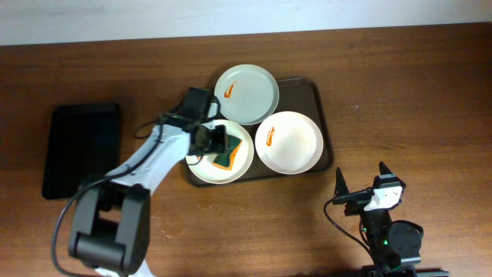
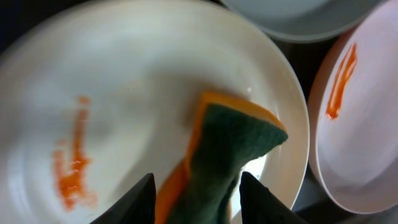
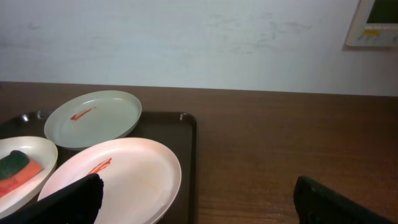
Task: Clean dirty plates on tray and stack at the side
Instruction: 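Carry the sponge with the left gripper onto the front-left white plate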
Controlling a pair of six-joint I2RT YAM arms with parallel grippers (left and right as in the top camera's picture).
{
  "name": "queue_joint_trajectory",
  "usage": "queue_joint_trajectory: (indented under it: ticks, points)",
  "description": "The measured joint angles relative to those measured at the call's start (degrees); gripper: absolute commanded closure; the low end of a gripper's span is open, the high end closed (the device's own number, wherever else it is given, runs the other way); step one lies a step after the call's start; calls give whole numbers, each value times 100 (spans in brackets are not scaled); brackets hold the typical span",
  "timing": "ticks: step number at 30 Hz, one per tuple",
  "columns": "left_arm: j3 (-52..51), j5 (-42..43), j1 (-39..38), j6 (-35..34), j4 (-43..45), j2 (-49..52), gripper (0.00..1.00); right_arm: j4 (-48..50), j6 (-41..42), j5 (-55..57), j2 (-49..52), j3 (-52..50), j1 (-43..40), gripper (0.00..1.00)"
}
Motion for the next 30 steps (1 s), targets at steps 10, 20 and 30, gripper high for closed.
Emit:
queue_joint_trajectory:
  ticks: [10, 20, 30]
  points:
    - [120, -85, 107, -17, -1005, -1731, 0, 0, -2, 0, 0, 0, 0, 2]
    - [-22, -597, 109, -17, -1825, -1700, 0, 0, 0, 0, 0, 0, 0, 2]
    - [-90, -837, 109, -17, -1659, -1700, 0, 0, -7, 0, 0, 0, 0, 2]
